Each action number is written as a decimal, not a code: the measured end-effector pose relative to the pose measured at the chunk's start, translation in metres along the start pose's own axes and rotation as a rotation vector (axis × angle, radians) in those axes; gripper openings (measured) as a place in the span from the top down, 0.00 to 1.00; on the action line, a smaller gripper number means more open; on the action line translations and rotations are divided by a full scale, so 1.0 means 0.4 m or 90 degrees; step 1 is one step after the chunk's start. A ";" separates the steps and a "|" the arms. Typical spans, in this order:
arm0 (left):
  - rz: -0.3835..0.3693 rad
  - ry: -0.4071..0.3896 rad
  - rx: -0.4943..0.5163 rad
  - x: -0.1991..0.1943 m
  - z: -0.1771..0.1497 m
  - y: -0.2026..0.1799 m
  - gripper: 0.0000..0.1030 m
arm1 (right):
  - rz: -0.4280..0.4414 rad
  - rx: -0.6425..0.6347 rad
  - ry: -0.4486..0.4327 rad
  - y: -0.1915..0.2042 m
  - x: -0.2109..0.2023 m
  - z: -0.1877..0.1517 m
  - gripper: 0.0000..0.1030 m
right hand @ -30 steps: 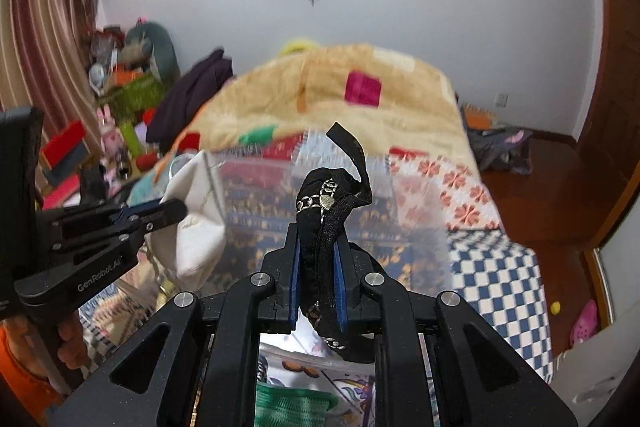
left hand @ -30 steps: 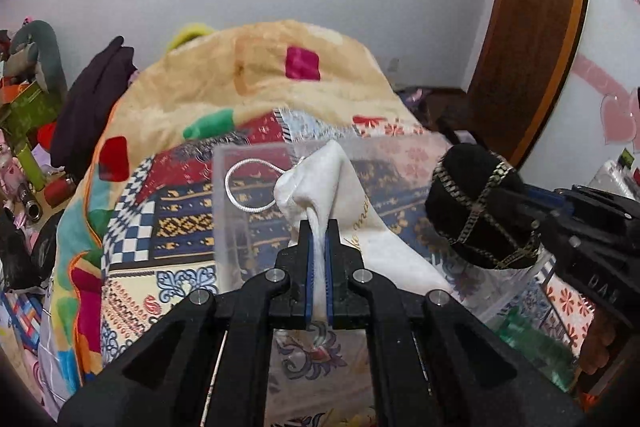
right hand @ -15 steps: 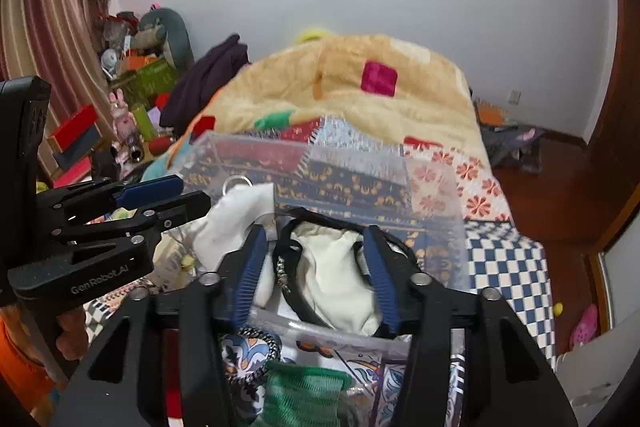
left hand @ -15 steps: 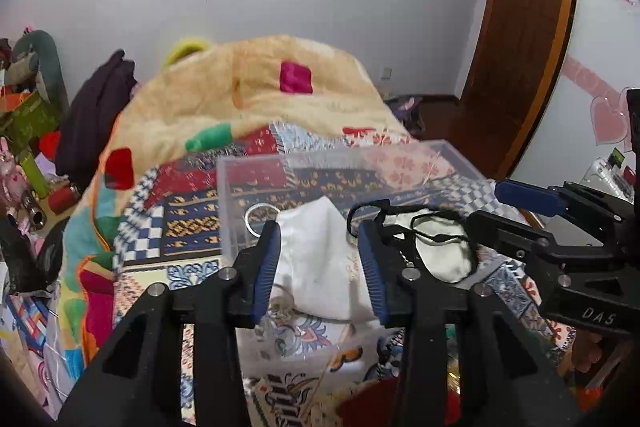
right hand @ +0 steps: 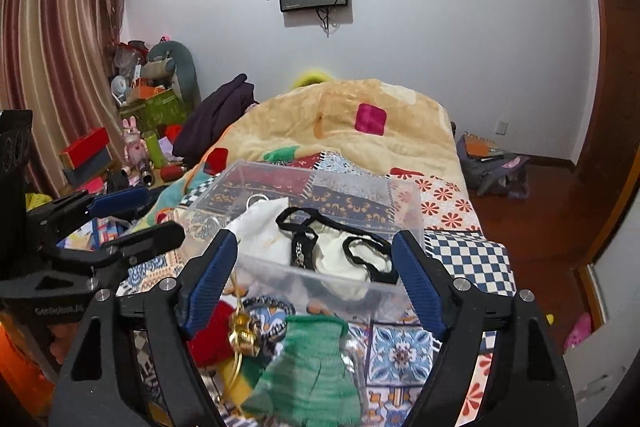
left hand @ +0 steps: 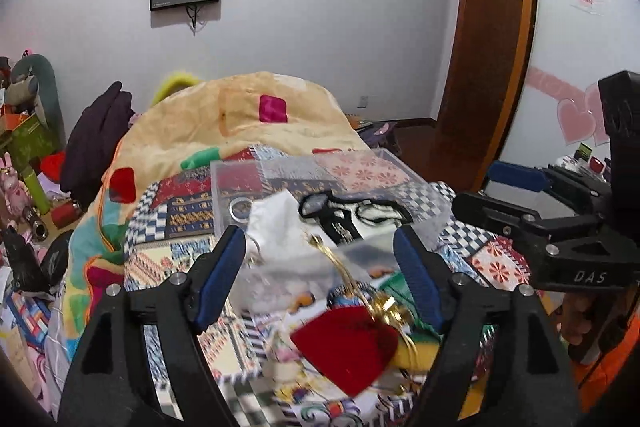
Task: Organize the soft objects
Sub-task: 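Grasp the red velvet pouch with the left tool while the right tool grasps the green knit glove, then carry the red pouch and green glove into the clear box while both tools release, then grasp the floral cloth scrunchie with the left tool while the right tool grasps the steel-wool bag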
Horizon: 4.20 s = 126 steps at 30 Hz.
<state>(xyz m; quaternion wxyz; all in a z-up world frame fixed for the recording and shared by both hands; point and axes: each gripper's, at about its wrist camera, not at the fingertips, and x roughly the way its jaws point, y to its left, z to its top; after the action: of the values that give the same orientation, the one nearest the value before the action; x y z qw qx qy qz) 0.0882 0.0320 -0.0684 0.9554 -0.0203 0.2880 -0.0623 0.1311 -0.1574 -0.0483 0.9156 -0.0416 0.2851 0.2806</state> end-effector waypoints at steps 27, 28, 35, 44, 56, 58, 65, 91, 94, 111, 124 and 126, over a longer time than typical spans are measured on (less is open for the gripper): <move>-0.110 0.133 -0.024 0.127 -0.189 -0.045 0.81 | 0.054 0.027 0.148 -0.009 0.091 -0.193 0.56; -0.114 0.133 -0.022 0.127 -0.190 -0.048 0.87 | 0.055 0.027 0.148 -0.009 0.090 -0.192 0.59; -0.107 0.120 -0.028 0.116 -0.187 -0.039 0.96 | 0.051 0.011 0.139 -0.005 0.088 -0.189 0.89; -0.085 0.055 -0.047 0.040 -0.144 -0.009 0.97 | 0.056 0.042 0.089 -0.030 0.043 -0.161 0.93; -0.051 -0.015 -0.041 -0.032 -0.024 0.032 0.97 | 0.027 0.055 -0.014 -0.046 -0.042 -0.052 0.93; -0.042 -0.025 -0.033 -0.032 0.006 0.035 0.97 | 0.019 0.054 -0.028 -0.050 -0.043 -0.028 0.93; -0.019 -0.039 -0.021 0.013 0.096 0.040 0.97 | 0.004 0.066 -0.059 -0.072 -0.008 0.047 0.93; -0.025 0.139 -0.003 0.359 0.066 -0.009 0.96 | -0.017 0.046 0.097 -0.092 0.236 0.005 0.91; -0.027 0.143 -0.008 0.361 0.064 -0.006 0.95 | -0.022 0.044 0.107 -0.088 0.238 0.004 0.90; -0.038 0.076 -0.010 0.177 0.057 -0.006 0.49 | -0.039 0.029 0.024 -0.078 0.099 0.038 0.29; 0.004 0.037 -0.020 0.049 -0.009 0.028 0.20 | -0.048 0.019 -0.001 -0.054 -0.001 -0.025 0.01; 0.010 0.053 -0.027 0.056 -0.035 0.039 0.20 | -0.046 0.016 0.015 -0.049 0.007 -0.052 0.01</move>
<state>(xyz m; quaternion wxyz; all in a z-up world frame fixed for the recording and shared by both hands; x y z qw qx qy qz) 0.1005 0.0444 -0.0933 0.9424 -0.0354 0.3289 -0.0498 0.1330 -0.1773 -0.0688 0.9222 -0.0438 0.2976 0.2430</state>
